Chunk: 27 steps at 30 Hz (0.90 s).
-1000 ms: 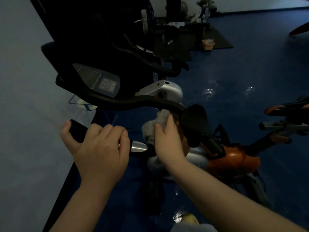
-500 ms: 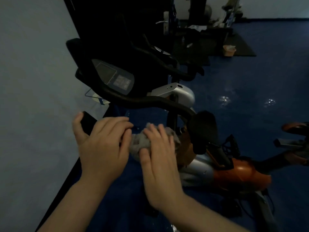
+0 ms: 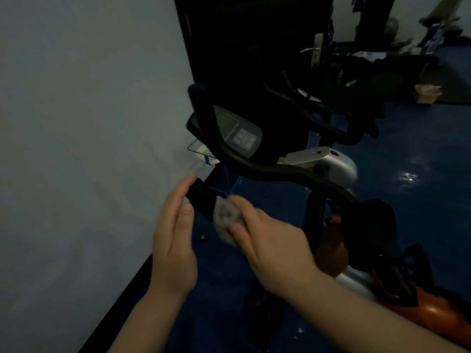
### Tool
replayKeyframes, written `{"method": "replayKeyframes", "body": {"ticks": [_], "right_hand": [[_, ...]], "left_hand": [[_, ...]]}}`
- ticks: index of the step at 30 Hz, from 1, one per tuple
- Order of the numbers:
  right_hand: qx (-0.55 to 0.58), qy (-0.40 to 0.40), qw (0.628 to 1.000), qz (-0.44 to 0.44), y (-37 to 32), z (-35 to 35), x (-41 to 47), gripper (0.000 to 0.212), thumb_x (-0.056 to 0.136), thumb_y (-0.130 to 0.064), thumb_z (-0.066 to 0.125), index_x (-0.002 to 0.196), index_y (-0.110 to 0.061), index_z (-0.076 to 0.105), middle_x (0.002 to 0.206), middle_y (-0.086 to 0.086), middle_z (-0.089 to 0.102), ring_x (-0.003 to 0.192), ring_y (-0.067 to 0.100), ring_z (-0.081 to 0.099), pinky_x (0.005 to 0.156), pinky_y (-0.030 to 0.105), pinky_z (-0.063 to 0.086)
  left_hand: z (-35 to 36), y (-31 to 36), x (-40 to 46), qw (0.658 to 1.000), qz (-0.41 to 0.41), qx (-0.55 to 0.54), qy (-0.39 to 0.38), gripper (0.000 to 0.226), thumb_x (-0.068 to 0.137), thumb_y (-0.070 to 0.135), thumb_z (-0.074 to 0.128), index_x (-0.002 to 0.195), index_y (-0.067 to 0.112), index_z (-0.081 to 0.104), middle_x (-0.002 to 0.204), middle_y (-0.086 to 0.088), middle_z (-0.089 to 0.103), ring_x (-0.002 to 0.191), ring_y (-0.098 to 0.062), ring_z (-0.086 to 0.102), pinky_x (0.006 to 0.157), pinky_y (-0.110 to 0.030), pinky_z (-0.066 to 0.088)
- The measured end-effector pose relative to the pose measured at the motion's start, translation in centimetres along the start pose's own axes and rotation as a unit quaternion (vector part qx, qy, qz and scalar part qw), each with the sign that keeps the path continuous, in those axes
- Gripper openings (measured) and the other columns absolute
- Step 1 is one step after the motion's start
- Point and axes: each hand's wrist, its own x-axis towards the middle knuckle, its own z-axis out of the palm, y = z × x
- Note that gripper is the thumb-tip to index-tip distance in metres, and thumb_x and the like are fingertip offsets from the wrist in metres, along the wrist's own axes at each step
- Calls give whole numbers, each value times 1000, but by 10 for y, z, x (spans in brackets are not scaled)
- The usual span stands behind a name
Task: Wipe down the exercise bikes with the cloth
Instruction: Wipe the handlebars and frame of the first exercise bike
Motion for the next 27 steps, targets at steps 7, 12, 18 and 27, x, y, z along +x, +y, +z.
{"method": "replayKeyframes", "body": {"ticks": [7, 12, 18, 27], "right_hand": [[60, -50, 997, -5, -27, -2, 51, 26, 101, -39, 31, 121, -34, 15, 114, 6, 58, 84, 30, 61, 60, 37, 44], [-10, 15, 997, -69, -18, 4, 5, 72, 96, -29, 46, 152, -26, 2, 129, -1, 54, 98, 18, 56, 75, 29, 42], [339, -115, 927, 112, -28, -13, 60, 40, 94, -26, 36, 131, -41, 39, 115, 2, 63, 98, 23, 59, 80, 40, 48], [-9, -52, 998, -30, 14, -11, -19, 62, 98, -44, 36, 149, -36, 2, 121, -7, 49, 103, 12, 50, 88, 32, 42]], "left_hand": [[-1, 3, -1, 999, -23, -45, -5, 44, 100, 29, 31, 141, 22, 44, 141, 23, 49, 132, 5, 41, 101, -3, 31], [0, 5, -4, 998, -25, -53, -17, 50, 98, 42, 30, 143, 24, 41, 145, 23, 44, 135, 4, 38, 104, -4, 29], [7, 6, -3, 999, -15, -50, 5, 50, 96, 45, 30, 143, 28, 39, 146, 23, 42, 136, 5, 36, 105, -5, 28], [4, 3, -8, 999, 22, 40, 16, 52, 98, 44, 25, 145, 25, 35, 150, 22, 34, 140, 4, 28, 109, -5, 21]]}}
